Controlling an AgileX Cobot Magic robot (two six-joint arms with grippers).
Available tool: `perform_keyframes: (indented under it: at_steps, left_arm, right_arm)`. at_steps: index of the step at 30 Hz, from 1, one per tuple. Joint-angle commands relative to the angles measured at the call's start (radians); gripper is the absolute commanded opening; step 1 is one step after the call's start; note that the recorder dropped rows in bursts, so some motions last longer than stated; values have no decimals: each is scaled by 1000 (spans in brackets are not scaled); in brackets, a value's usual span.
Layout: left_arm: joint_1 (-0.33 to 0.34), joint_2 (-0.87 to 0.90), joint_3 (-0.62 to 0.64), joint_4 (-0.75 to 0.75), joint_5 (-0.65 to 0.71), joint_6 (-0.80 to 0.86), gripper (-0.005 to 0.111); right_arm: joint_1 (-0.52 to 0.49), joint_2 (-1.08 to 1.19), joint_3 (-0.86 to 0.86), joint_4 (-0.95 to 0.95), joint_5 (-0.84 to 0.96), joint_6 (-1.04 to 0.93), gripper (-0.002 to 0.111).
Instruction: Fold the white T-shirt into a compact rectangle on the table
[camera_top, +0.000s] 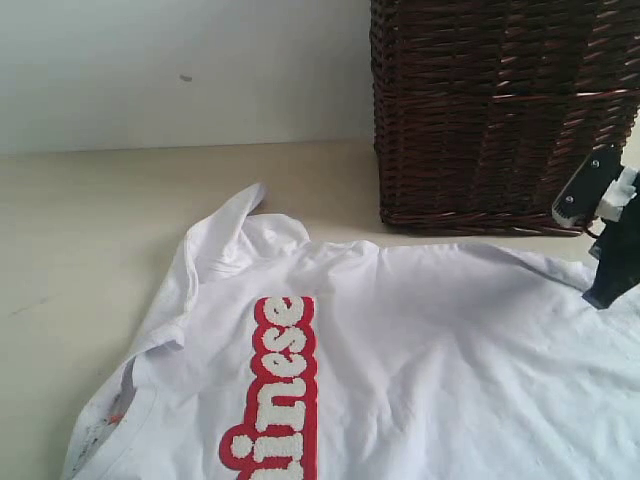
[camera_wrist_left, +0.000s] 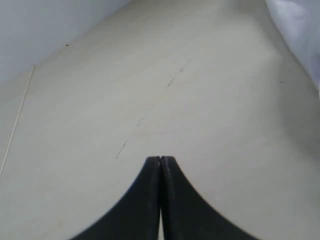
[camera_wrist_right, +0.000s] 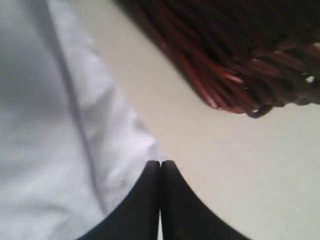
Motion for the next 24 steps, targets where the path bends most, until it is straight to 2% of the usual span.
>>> perform_keyframes:
  at_steps: [1,4,8,12,13,14,15,16,17,18,20,24]
  left_arm:
    - [1,-5,5,-3,-11,-2,0]
    - [1,-5,5,-3,-11,-2,0]
    - [1,-5,5,-3,-11,-2,0]
    - [1,-5,5,-3,-11,-2,0]
    - [1,-5,5,-3,-11,-2,0]
    - [1,-5,5,-3,-11,-2,0]
    - [1,-5,5,-3,-11,-2,0]
    - [1,-5,5,-3,-11,-2,0]
    - [1,-5,5,-3,-11,-2,0]
    - [1,-5,5,-3,-11,-2,0]
    - [1,-5,5,-3,-11,-2,0]
    - [1,-5,5,-3,-11,-2,0]
  right_arm:
    - [-12,-33,1,-43,335,-264,0]
    - [-37,-31,1,-46,522,-462,0]
    - [-72,-91,1,-43,604,-476,0]
    - [-135,-207,1,25,731,-633,3]
    - [-153,-233,1,25,795,-685,8]
    - [-191,-270,1,20,941,-784,31]
    - [-213,-282,1,29,1028,-830,48]
    - [-259,-284,10,125,1120,-890,84]
    - [-276,-284,17,182,1120,-898,97]
    - [-296,-284,28,277,1116,-903,104]
    - [-336,-284,32,425,1131,-869,103]
    - [-338,-284,31,449,1139,-756,103]
